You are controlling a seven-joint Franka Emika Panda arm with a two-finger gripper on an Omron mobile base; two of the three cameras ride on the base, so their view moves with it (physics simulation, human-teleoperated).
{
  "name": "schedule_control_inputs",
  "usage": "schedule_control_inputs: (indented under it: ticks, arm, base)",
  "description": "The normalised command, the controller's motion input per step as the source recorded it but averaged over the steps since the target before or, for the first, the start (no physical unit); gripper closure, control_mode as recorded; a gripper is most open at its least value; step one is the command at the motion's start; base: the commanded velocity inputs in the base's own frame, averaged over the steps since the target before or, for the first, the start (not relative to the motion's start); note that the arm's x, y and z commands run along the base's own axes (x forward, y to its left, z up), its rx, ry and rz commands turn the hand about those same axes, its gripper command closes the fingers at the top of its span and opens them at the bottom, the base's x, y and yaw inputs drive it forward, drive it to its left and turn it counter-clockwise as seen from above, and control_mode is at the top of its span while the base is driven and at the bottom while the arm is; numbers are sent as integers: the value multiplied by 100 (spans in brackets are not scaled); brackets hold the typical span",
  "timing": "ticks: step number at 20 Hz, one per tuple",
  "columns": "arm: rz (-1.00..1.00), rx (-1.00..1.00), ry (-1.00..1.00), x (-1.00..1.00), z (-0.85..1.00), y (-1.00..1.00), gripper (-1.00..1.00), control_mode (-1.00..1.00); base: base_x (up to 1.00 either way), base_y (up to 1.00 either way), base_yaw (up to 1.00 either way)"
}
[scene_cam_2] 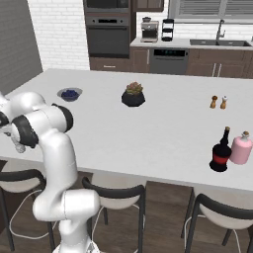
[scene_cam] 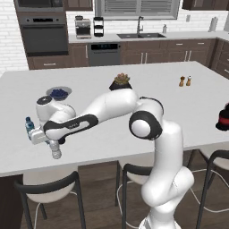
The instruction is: Move the plastic bottles in the middle to the plastics group, and the glass bottles in the middle to the glass group.
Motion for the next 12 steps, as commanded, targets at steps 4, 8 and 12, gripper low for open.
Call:
schedule_control_inputs:
  ticks: [4,8,12]
  arm:
    - [0,6,-4,-20,-35,-29,100,-100]
    - [0,12,-9,-20,-37,-34,100,-100]
    - [0,17,-6,-5,-33,-28,100,-100]
  base:
    - [0,0,0]
    - [0,0,0]
    - [0,0,0]
